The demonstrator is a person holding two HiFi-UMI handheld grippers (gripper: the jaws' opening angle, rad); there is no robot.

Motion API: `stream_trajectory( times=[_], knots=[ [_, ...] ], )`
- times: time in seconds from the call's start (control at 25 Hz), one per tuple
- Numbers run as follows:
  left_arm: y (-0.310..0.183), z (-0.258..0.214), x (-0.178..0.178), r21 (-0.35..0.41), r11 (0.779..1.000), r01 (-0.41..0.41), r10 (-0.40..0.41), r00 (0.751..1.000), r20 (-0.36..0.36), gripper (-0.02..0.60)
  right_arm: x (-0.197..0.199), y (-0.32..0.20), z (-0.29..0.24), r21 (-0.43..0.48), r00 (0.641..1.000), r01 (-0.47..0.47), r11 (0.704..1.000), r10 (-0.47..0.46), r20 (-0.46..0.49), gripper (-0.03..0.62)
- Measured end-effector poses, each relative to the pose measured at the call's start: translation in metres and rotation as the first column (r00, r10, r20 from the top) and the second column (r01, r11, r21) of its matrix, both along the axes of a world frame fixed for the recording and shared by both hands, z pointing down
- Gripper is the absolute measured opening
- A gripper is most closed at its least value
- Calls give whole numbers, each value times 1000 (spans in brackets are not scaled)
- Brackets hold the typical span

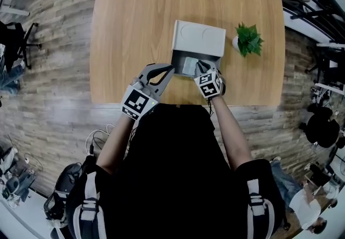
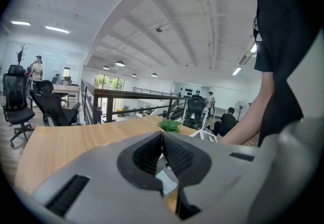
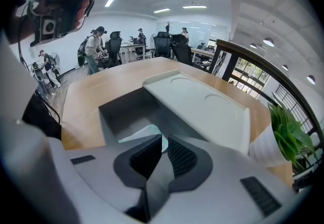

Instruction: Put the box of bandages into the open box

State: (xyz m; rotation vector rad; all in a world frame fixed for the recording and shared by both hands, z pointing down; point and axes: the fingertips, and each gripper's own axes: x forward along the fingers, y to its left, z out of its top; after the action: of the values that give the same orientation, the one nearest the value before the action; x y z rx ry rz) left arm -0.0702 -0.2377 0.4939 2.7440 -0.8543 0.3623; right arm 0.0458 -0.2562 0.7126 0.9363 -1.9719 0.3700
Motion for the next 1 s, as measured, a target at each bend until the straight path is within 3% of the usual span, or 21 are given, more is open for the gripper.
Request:
stream_trajectory(
  times=[0.52, 0.84, 1.0],
  knots=[
    [7, -3, 7, 15, 1000, -6, 6, 1000, 2, 23, 9, 22, -32, 51, 994, -21, 998, 15, 111, 28],
    [9, -2, 14, 13, 1000, -12, 12, 1000, 11, 23, -5, 46, -46, 47, 975, 105, 993, -112, 190, 25],
    [14, -7, 27, 30, 999, -18, 17, 1000, 24, 23, -1, 56, -63, 47, 967, 91, 995, -99, 233, 25]
  ],
)
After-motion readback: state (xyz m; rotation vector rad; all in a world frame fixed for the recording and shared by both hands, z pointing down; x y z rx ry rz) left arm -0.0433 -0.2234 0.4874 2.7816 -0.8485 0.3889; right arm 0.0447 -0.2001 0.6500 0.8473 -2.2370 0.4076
